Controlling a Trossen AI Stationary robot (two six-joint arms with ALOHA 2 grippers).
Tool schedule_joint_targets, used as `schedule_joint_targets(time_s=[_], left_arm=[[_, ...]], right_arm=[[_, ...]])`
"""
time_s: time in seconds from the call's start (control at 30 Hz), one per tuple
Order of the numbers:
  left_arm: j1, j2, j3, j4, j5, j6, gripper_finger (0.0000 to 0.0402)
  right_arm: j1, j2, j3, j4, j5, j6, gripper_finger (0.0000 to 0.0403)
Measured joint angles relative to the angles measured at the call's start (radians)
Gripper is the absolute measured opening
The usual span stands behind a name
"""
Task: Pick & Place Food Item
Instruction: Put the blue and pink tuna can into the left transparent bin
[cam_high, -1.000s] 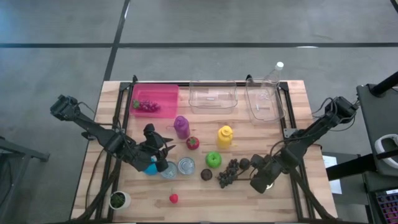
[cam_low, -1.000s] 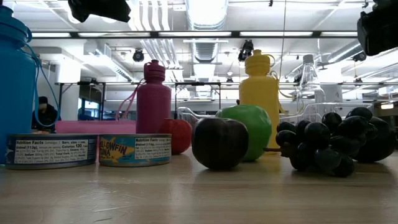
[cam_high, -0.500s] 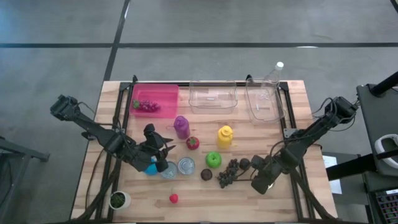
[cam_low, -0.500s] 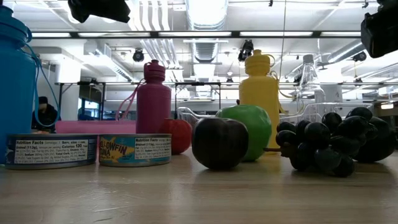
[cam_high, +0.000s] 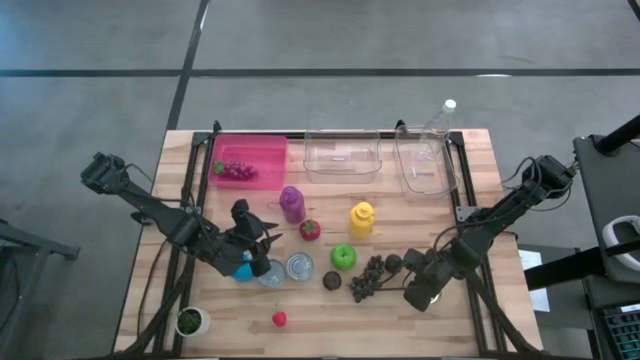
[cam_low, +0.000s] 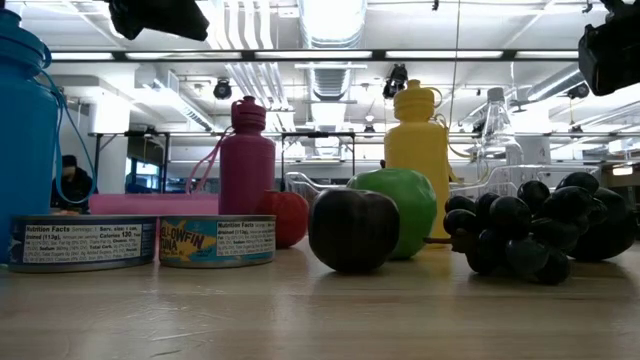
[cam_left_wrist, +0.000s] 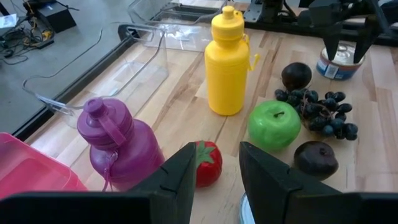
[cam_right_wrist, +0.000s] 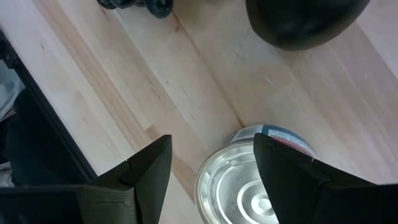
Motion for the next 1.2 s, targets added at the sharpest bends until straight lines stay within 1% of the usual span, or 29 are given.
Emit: schedule_joint_targets(time_s=[0.5, 1.13, 1.2], left_arm=[[0.000, 0.000, -0.002, 0.004, 0.001, 0.001, 0.0124], [0.000, 0.000, -0.002, 0.007, 0.000, 0.003, 0.0124], [0.000, 0.000, -0.002, 0.007, 0.000, 0.003, 0.0123]], right_arm=[[0.000, 0.000, -0.009, 0.002, 0.024, -0.006, 0.0224], [0.001, -0.013, 0.001, 0.001, 0.011, -0.036, 0.0224], [0.001, -0.013, 0.001, 0.002, -0.003, -0.036, 0.0224]])
